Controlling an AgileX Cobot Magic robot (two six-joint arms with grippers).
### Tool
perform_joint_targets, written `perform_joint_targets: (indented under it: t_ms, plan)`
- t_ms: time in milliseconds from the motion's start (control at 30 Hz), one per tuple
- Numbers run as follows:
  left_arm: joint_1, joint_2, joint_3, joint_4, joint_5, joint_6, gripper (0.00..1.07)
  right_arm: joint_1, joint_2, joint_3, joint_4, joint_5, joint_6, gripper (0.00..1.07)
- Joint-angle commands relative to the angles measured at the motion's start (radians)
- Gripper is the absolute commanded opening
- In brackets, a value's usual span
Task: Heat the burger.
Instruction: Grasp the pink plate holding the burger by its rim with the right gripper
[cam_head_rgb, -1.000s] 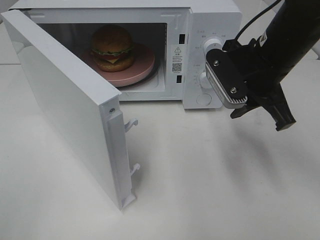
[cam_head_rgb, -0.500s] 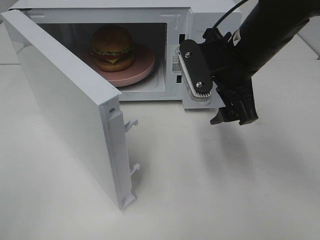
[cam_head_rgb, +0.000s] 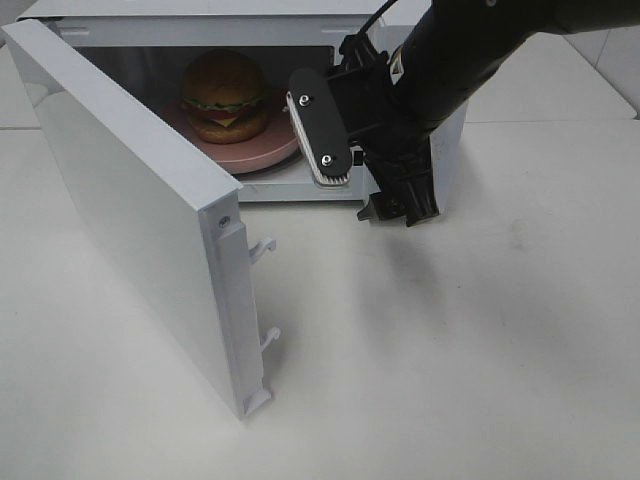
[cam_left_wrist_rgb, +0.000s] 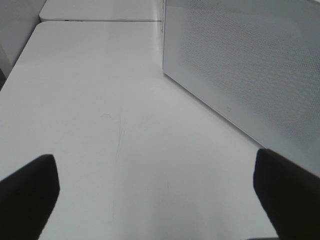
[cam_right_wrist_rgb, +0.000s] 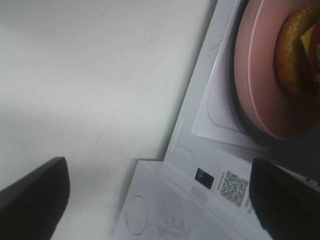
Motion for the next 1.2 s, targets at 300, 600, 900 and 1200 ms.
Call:
perform_joint_targets:
  t_ms: [300, 600, 900, 1200]
  plan:
    - [0.0, -0.005, 0.003, 0.001, 0.0, 0.004, 0.98, 0.004, 0.133, -0.134, -0.008, -0.042, 0.009, 0.93]
    - [0.0, -0.005, 0.003, 0.001, 0.0, 0.004, 0.98, 0.014, 0.234, -0.235, -0.008, -0.065, 0.037, 0.91]
    - [0.0, -0.005, 0.003, 0.001, 0.0, 0.004, 0.98, 0.014, 0.351, -0.356, -0.008, -0.059, 0.064, 0.91]
    - [0.0, -0.005, 0.003, 0.001, 0.0, 0.004, 0.98, 0.014, 0.429, -0.438, -0.004, -0.052, 0.069, 0.89]
